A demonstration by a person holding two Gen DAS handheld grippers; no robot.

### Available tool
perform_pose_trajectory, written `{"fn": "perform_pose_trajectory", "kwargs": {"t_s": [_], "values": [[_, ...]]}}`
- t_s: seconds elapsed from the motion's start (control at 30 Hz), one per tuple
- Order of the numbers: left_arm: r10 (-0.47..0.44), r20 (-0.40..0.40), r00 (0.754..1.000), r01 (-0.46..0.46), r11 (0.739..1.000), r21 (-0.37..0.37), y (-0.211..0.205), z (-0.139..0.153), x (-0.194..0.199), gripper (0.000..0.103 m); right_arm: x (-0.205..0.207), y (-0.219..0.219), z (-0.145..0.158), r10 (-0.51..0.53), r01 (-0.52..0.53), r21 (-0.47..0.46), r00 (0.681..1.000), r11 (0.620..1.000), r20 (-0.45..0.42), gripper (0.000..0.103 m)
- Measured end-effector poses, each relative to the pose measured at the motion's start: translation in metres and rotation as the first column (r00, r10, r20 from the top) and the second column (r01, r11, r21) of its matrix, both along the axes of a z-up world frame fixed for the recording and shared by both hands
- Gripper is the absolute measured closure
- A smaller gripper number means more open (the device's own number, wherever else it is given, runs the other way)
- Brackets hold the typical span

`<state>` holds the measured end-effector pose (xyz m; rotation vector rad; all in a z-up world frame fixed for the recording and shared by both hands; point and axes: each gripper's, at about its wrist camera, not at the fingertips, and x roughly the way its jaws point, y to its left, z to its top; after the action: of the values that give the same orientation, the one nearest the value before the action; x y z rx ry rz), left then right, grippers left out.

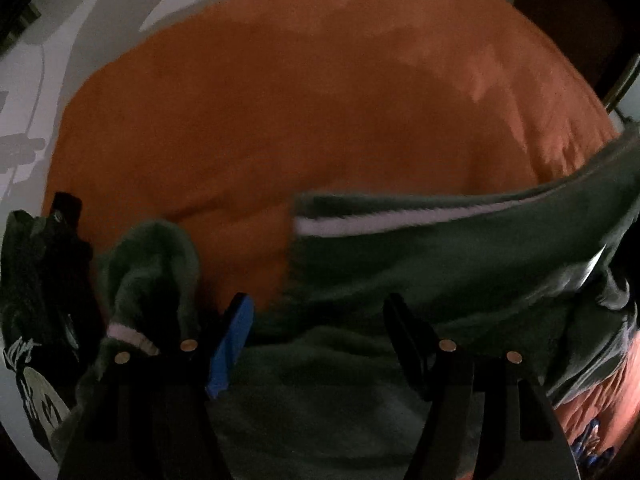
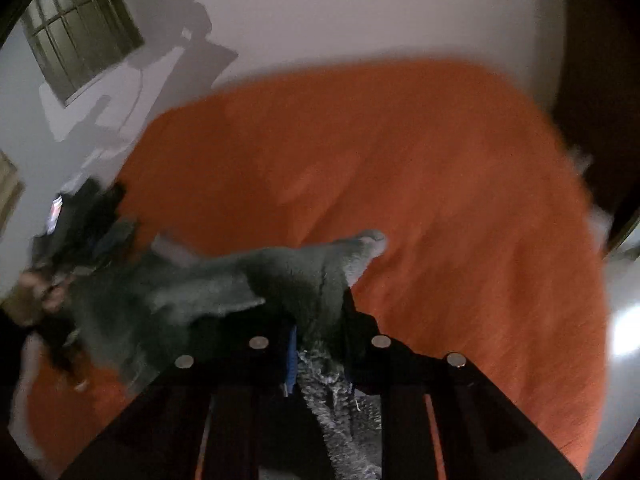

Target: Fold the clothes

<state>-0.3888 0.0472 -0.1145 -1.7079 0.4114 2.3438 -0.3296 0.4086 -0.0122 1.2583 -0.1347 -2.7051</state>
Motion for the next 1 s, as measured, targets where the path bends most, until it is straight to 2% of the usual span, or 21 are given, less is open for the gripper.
{"fn": "perform_pose_trajectory", "kwargs": {"t_s": [0.07, 0.13, 0.23, 0.33, 0.4, 0.47, 0.5, 0.57, 0.63, 0.67, 0.73, 0.83, 0.9, 1.0], "values": [[-0.029, 0.006, 1.0, 0.029, 0.999, 0.042, 0.006, 0.004, 0.003, 0.034, 0.003, -0.001, 0.016, -0.014, 0.018, 0.054, 0.997, 0.998, -0.075, 0.087], [-0.072, 0.014, 0.997, 0.071, 0.996, 0.056, 0.012, 0.004, 0.009, 0.034, 0.004, 0.001, 0.026, -0.003, 0.009, 0.065, 0.995, 0.998, -0.103, 0.087], [-0.14, 0.038, 0.989, 0.139, 0.99, 0.025, 0.02, -0.013, 0.01, 0.034, 0.011, 0.002, 0.034, 0.022, -0.016, 0.046, 0.991, 0.999, -0.129, 0.087], [-0.167, 0.035, 0.985, 0.167, 0.986, 0.0, 0.034, -0.019, 0.001, 0.034, 0.023, -0.001, 0.046, 0.052, -0.044, 0.05, 0.983, 0.998, -0.173, 0.087], [-0.207, 0.029, 0.978, 0.204, 0.976, 0.072, 0.05, -0.007, -0.002, 0.034, 0.024, 0.001, 0.051, 0.061, -0.052, 0.049, 0.98, 0.997, -0.19, 0.087], [-0.3, 0.047, 0.953, 0.29, 0.945, 0.149, 0.07, 0.002, 0.004, 0.034, 0.028, -0.001, 0.06, 0.066, -0.059, 0.039, 0.978, 0.997, -0.2, 0.087], [-0.355, 0.043, 0.934, 0.346, 0.927, 0.145, 0.08, 0.004, 0.01, 0.034, 0.03, 0.0, 0.063, 0.068, -0.061, 0.036, 0.976, 0.997, -0.206, 0.087], [-0.467, 0.016, 0.884, 0.465, 0.884, 0.054, 0.098, 0.002, 0.026, 0.033, 0.034, 0.002, 0.07, 0.071, -0.067, 0.03, 0.974, 0.997, -0.215, 0.087], [-0.523, 0.012, 0.852, 0.523, 0.852, 0.002, 0.108, -0.004, 0.034, 0.03, 0.037, 0.006, 0.073, 0.078, -0.075, 0.023, 0.973, 0.997, -0.219, 0.087], [-0.532, 0.021, 0.847, 0.532, 0.847, 0.004, 0.11, -0.008, 0.036, 0.029, 0.038, 0.006, 0.073, 0.082, -0.08, 0.018, 0.973, 0.997, -0.217, 0.087], [-0.519, 0.044, 0.854, 0.517, 0.855, 0.051, 0.105, -0.009, 0.032, 0.029, 0.039, 0.007, 0.073, 0.089, -0.088, 0.017, 0.973, 0.996, -0.215, 0.087], [-0.501, 0.021, 0.865, 0.495, 0.86, 0.122, 0.084, 0.009, 0.032, 0.029, 0.04, 0.013, 0.072, 0.079, -0.072, 0.036, 0.973, 0.997, -0.218, 0.087], [-0.504, 0.021, 0.863, 0.495, 0.854, 0.159, 0.071, 0.023, 0.033, 0.029, 0.04, 0.016, 0.069, 0.067, -0.06, 0.036, 0.975, 0.998, -0.214, 0.087], [-0.54, 0.019, 0.842, 0.536, 0.84, 0.086, 0.071, 0.019, 0.042, 0.029, 0.041, 0.02, 0.066, 0.054, -0.052, 0.018, 0.977, 0.998, -0.208, 0.087]]}}
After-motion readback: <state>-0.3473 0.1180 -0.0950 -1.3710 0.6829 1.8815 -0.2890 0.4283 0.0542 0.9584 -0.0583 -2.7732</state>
